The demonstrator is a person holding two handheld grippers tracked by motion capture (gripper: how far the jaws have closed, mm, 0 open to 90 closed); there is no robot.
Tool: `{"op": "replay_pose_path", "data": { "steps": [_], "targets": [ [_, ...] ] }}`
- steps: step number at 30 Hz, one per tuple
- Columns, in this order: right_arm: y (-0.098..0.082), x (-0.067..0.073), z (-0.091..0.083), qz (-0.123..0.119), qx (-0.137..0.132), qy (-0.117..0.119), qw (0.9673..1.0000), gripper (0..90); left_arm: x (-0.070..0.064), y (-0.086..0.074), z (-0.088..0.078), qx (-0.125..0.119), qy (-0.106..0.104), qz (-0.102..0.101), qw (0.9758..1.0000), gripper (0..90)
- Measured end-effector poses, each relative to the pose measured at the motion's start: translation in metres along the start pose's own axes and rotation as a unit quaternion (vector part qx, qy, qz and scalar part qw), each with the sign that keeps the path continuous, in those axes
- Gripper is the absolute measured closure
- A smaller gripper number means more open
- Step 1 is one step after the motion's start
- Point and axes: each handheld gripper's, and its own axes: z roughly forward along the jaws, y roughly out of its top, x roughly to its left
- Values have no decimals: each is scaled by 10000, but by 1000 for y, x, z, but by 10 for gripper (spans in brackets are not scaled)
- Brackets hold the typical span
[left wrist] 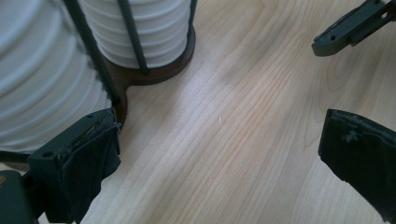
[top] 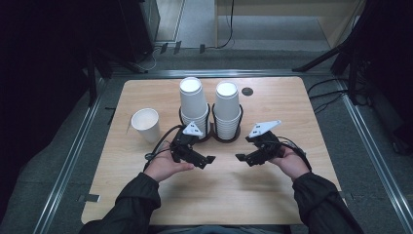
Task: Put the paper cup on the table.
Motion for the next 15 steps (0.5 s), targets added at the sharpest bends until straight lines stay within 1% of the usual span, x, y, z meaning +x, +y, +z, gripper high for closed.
{"op": "replay_pose_path", "data": {
  "steps": [2, 5, 7, 9, 10, 15],
  "targets": [
    [0, 1, 0, -29, -11, 13, 10000, 205, -1, 1, 2, -31, 13, 13, 10000, 0],
    [-1, 3, -1, -48, -10, 10, 10000, 205, -1, 4, 3, -125, -53, -16, 9999, 0],
    [-1, 3, -1, -41, -38, 6, 10000, 205, -1, 5, 3, -139, -94, -7, 9999, 0],
    [-2, 4, -2, -32, -38, -13, 10000, 205, -2, 6, 3, -157, -142, -38, 9998, 0],
    [-2, 4, -3, -50, -50, -17, 10000, 205, -2, 6, 4, -182, -144, -16, 9997, 0],
    [-3, 4, -4, -49, -52, -28, 10000, 205, -3, 7, 7, -139, -118, 20, 9998, 0]
  ]
}}
